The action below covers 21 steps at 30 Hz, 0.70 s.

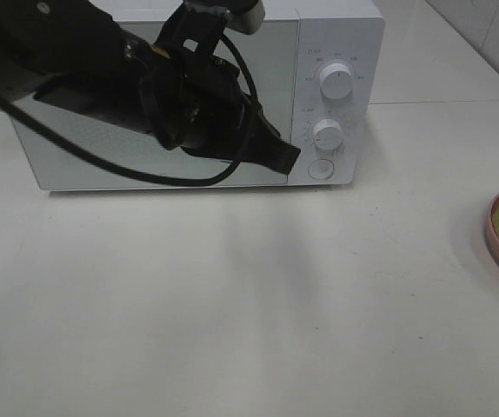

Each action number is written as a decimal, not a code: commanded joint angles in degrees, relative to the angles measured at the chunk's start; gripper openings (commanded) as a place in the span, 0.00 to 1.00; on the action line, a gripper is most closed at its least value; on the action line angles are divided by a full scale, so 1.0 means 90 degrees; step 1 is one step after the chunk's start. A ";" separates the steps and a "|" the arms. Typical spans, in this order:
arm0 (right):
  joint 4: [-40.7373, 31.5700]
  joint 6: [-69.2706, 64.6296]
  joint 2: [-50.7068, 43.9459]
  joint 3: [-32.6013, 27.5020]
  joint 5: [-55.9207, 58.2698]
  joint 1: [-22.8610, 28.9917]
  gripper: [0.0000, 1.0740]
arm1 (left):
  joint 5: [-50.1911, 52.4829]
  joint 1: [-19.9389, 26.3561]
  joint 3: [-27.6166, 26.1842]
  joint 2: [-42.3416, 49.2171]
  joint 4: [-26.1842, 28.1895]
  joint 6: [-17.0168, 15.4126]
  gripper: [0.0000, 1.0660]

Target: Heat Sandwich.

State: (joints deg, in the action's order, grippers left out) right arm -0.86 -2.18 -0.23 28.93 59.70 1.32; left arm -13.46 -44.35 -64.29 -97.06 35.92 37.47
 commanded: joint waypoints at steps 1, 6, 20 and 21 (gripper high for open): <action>0.0032 -0.0057 -0.0166 -0.0019 -0.0032 -0.0032 0.62 | -0.1050 0.0057 -0.0051 0.0427 -0.0560 -0.0140 0.00; 0.0032 -0.0057 -0.0166 -0.0019 -0.0032 -0.0032 0.62 | -0.2235 0.0560 -0.0051 0.1089 -0.0993 -0.0929 0.31; 0.0032 -0.0057 -0.0166 -0.0019 -0.0032 -0.0032 0.62 | -0.4921 0.2559 -0.0025 0.2667 -0.3151 -0.3361 0.73; 0.0032 -0.0057 -0.0166 -0.0019 -0.0032 -0.0032 0.62 | -0.5099 0.2731 0.0025 0.2801 -0.3444 -0.3546 0.73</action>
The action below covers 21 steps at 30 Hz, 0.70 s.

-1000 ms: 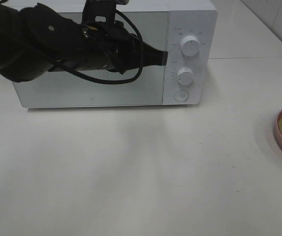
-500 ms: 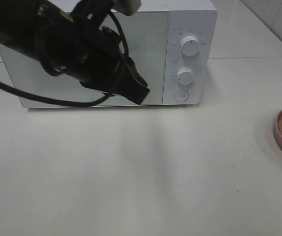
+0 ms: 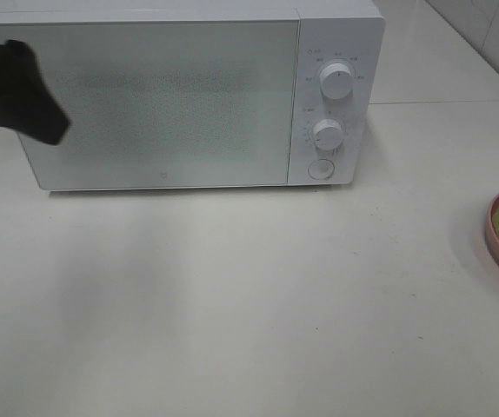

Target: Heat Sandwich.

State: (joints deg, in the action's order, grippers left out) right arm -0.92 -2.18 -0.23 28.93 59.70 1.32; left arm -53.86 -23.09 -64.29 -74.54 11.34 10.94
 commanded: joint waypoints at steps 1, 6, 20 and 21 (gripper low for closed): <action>0.0038 -0.0057 -0.0166 -0.0019 -0.0032 -0.0032 0.62 | -0.0738 0.0535 0.0115 0.0439 -0.0999 -0.0758 0.73; 0.0038 -0.0057 -0.0166 -0.0019 -0.0032 -0.0032 0.62 | -0.0879 0.1375 0.1019 0.1598 -0.1821 -0.1280 0.73; 0.0038 -0.0057 -0.0166 -0.0019 -0.0032 -0.0032 0.62 | -0.0828 0.1719 0.2820 0.5437 -0.1757 -0.1369 0.72; 0.0038 -0.0057 -0.0166 -0.0019 -0.0032 -0.0032 0.62 | -0.0828 0.1719 0.2820 0.5437 -0.1757 -0.1369 0.72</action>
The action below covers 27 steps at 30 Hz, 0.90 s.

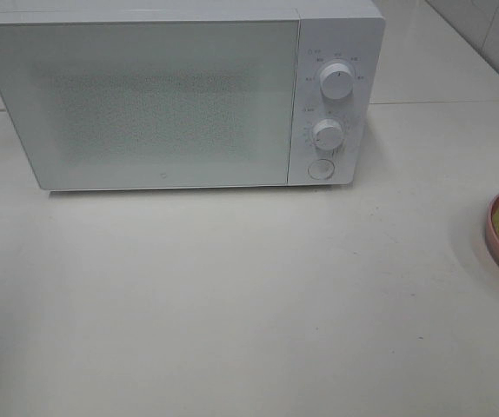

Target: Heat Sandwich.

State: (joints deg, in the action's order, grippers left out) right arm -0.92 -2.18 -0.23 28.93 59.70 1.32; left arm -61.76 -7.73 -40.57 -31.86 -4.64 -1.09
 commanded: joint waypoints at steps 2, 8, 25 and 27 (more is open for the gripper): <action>0.0038 -0.0057 -0.0166 -0.0019 -0.0032 -0.0032 0.62 | 0.0051 0.0013 0.0280 0.1222 0.0019 -0.0032 0.72; 0.0038 -0.0057 -0.0166 -0.0019 -0.0032 -0.0032 0.62 | 0.0064 0.0013 0.0503 0.2426 0.0013 -0.0032 0.72; 0.0038 -0.0057 -0.0166 -0.0019 -0.0032 -0.0032 0.62 | 0.1700 0.0013 0.1464 0.3673 0.0051 -0.0369 0.72; 0.0038 -0.0057 -0.0166 -0.0019 -0.0032 -0.0032 0.62 | 0.2063 0.0013 0.1604 0.3673 0.0076 -0.0369 0.72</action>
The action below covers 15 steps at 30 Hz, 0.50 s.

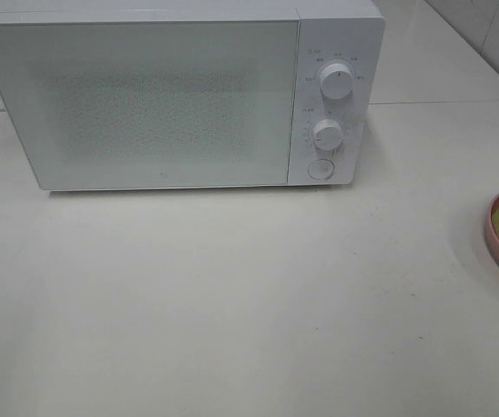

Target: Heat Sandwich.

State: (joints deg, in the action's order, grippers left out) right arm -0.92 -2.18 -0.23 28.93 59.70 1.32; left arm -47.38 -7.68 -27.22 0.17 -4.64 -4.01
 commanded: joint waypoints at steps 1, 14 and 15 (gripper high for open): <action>0.0038 -0.0057 -0.0166 -0.0019 -0.0032 -0.0032 0.62 | 0.0554 0.0006 0.0153 0.0115 0.0076 -0.0045 0.72; 0.0038 -0.0057 -0.0166 -0.0019 -0.0032 -0.0032 0.62 | -0.1019 0.0006 -0.0344 0.0115 0.0159 0.0127 0.72; 0.0038 -0.0057 -0.0166 -0.0019 -0.0032 -0.0032 0.62 | -0.1019 0.0006 -0.0344 0.0115 0.0159 0.0127 0.72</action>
State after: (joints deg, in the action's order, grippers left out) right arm -0.92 -2.18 -0.23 28.93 59.70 1.32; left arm -54.55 -7.68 -29.68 0.23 -3.67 -3.27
